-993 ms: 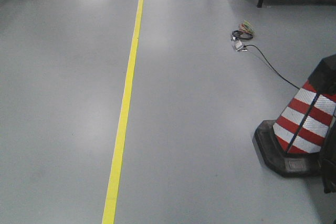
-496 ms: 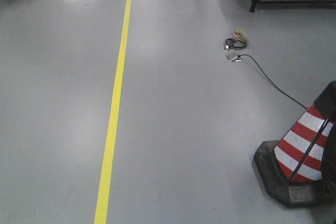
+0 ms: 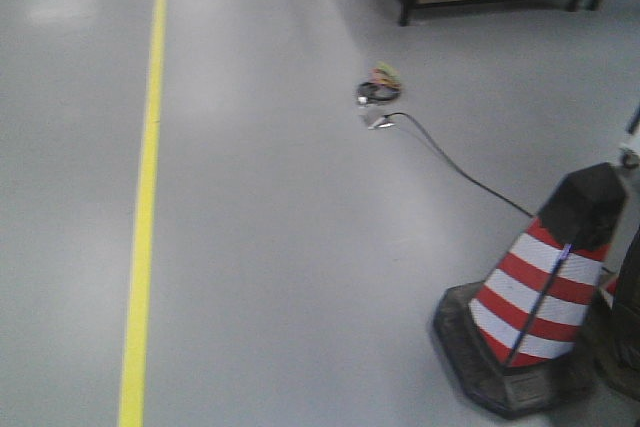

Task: Move and align brake pads A on conveyor
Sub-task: 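Turn past the red-and-white cones toward the black conveyor belt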

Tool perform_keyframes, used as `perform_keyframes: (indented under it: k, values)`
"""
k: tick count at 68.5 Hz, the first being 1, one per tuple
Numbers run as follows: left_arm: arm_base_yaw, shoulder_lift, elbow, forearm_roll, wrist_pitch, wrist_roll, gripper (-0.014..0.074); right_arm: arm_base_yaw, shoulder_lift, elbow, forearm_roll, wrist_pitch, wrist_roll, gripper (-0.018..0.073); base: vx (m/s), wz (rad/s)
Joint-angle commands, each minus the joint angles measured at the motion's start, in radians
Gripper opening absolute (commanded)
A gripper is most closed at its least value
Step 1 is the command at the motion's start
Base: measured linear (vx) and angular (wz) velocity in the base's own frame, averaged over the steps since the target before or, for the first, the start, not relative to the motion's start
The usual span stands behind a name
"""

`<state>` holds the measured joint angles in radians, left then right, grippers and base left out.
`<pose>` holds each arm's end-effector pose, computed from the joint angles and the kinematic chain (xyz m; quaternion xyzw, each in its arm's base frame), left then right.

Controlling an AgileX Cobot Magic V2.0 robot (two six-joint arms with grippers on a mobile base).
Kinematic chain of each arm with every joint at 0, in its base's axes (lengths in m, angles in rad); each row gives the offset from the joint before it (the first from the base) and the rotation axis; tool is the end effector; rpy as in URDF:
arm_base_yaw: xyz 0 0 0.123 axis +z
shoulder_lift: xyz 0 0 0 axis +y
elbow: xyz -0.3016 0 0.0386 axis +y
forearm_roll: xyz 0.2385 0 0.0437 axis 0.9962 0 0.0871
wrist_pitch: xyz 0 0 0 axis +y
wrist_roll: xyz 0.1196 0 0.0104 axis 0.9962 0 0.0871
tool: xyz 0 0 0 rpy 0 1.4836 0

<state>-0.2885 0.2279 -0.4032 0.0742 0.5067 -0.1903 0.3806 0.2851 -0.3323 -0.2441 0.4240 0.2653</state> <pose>0.0574 -0.0125 0.2844 0.0531 0.7858 -0.1127 0.6058 0.0717 0.0158 0.2669 -0.1048 0.7911 0.0873 0.5964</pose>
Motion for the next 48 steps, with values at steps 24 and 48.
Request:
perform_keyframes:
  k: [24,48]
  values:
    - [-0.002,0.012,-0.030,0.001,-0.097,0.000,0.0101,-0.001,0.008,-0.030,-0.020,-0.092,-0.006,0.0043,0.23,-0.75]
    - [-0.002,0.012,-0.030,0.001,-0.096,0.000,0.0101,-0.001,0.008,-0.030,-0.020,-0.092,-0.006,0.0043,0.21,-0.79]
